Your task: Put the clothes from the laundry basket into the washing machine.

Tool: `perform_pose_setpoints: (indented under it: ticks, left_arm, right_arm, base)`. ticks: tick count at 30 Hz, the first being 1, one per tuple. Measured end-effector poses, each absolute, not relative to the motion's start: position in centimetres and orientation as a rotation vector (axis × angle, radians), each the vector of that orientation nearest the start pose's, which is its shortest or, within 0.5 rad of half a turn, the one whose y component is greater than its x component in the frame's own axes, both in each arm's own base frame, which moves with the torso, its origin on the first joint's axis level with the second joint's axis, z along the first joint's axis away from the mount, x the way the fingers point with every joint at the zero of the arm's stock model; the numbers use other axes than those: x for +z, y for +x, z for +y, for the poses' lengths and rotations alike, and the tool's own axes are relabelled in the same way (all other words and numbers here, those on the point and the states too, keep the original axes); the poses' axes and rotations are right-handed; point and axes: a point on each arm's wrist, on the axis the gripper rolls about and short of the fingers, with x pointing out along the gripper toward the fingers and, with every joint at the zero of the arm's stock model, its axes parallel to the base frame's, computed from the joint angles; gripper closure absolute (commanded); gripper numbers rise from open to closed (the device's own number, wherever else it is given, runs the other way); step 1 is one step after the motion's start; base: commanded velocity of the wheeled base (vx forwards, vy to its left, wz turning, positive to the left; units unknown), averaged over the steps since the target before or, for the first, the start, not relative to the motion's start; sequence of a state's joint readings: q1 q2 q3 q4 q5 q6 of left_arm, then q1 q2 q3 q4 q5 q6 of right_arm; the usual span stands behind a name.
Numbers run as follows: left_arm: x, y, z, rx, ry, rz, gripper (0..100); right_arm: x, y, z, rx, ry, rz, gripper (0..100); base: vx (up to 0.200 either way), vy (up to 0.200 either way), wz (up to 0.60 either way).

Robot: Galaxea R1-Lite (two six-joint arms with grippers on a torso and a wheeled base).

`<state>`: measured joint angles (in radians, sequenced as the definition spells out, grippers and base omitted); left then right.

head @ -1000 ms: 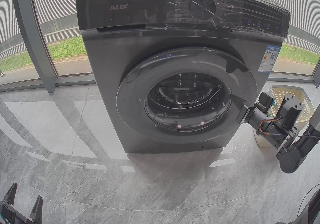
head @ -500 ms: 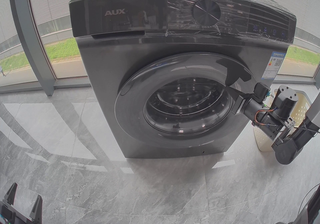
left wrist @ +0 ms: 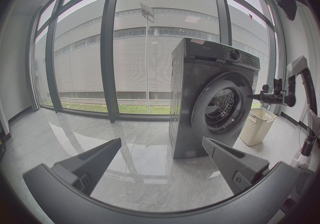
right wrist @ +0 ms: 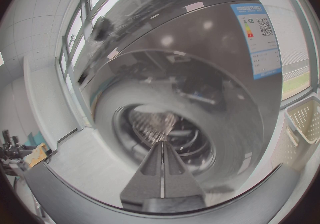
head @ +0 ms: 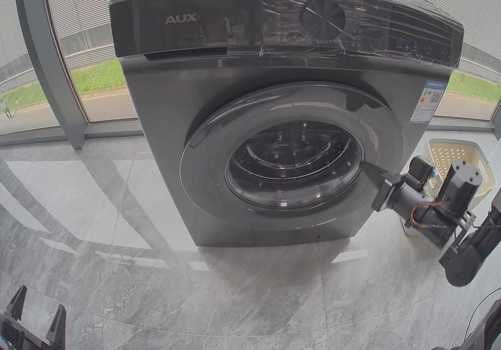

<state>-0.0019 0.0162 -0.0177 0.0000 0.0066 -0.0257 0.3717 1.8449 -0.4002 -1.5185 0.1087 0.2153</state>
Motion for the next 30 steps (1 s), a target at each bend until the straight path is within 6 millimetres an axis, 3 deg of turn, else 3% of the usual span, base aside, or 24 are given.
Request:
perform_pose_setpoints:
  ticks: [1,6,14,21,30]
  left_arm:
    - [8.1,-2.3,0.0,0.004,-0.026,-0.002,0]
    - [8.1,-2.3,0.0,0.004,-0.026,-0.002,0]
    - [8.1,-2.3,0.0,0.003,-0.028,-0.002,0]
    - [8.1,-2.3,0.0,0.004,-0.03,-0.002,0]
    - [8.1,-2.3,0.0,0.004,-0.035,-0.002,0]
  right_arm:
    - [13.0,25.2,10.5,0.501,0.217,0.002,0]
    - [12.6,20.7,10.6,0.585,0.203,0.071,0]
    - [12.3,16.5,9.6,0.647,0.191,0.111,0]
    - [12.8,15.0,8.9,0.645,0.188,0.094,0]
    - [13.9,14.2,6.0,0.508,0.126,0.037,0]
  base:
    - [0.0,0.0,0.0]
    - [0.0,0.0,0.0]
    - [0.0,0.0,0.0]
    - [0.0,0.0,0.0]
    - [0.0,0.0,0.0]
